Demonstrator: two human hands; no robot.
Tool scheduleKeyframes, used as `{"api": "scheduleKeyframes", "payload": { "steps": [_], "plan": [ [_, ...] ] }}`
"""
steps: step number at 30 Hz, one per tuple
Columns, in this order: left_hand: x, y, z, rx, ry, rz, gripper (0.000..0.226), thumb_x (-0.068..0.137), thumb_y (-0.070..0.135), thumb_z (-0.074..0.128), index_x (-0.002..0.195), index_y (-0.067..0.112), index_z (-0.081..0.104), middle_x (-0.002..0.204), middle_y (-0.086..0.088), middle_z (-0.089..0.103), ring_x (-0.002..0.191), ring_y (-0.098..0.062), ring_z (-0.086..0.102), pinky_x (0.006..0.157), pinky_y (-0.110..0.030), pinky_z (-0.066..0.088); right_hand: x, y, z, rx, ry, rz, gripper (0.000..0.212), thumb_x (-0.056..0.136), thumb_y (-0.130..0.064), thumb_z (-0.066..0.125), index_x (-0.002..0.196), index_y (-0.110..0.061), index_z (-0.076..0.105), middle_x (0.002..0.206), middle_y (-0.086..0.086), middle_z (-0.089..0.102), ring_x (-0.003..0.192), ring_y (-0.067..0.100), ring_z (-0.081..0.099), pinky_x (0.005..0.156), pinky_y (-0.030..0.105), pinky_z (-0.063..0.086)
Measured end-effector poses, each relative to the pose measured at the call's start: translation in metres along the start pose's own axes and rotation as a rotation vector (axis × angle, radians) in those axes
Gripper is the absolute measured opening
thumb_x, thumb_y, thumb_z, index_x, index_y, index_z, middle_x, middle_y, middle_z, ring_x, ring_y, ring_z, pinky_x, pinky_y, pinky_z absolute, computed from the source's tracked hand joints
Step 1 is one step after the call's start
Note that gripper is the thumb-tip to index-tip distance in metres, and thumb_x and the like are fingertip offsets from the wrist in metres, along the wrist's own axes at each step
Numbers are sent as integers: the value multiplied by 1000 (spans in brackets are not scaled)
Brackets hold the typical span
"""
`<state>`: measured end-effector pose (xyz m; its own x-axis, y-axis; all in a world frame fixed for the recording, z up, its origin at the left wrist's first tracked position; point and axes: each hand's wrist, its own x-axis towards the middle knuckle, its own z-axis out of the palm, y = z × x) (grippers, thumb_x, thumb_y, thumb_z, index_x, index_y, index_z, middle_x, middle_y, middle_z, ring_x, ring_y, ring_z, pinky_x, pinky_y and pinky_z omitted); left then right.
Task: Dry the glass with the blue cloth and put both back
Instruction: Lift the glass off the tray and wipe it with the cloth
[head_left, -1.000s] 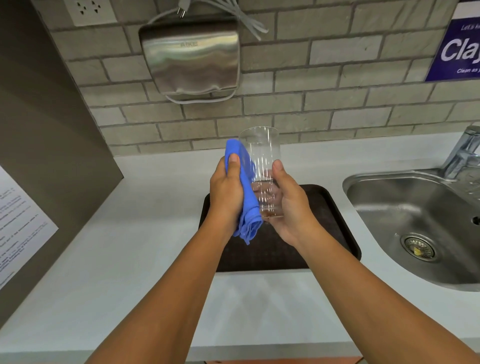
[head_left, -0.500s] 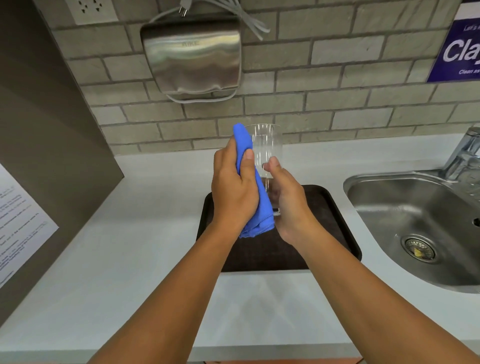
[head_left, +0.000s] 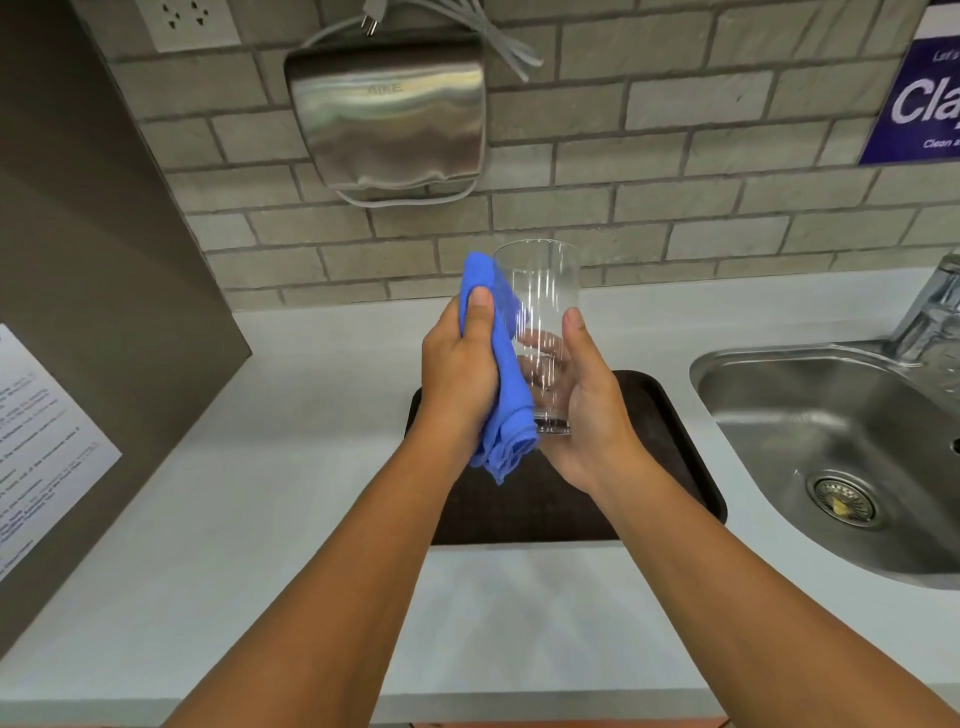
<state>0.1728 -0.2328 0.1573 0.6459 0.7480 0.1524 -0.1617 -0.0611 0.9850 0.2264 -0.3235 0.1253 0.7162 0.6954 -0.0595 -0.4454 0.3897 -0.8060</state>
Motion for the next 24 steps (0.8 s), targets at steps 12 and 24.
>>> {"api": "scheduleKeyframes", "payload": {
  "steps": [12, 24],
  "plan": [
    [-5, -8, -1, -42, 23, -43, 36, 100, 39, 42, 114, 16, 64, 102, -8, 69, 84, -17, 68, 77, -33, 59, 0, -5, -4, -23, -83, -10, 71, 76, -65, 61, 120, -9, 69, 94, 11, 71, 85, 27, 71, 80, 42, 58],
    [-6, -14, -3, -24, 81, -7, 26, 100, 41, 40, 90, 32, 62, 84, -5, 64, 69, -22, 60, 64, -32, 54, 6, 5, -2, -125, 94, -69, 54, 85, -63, 60, 108, -15, 64, 80, 5, 73, 67, 17, 72, 60, 33, 59]
  ]
}}
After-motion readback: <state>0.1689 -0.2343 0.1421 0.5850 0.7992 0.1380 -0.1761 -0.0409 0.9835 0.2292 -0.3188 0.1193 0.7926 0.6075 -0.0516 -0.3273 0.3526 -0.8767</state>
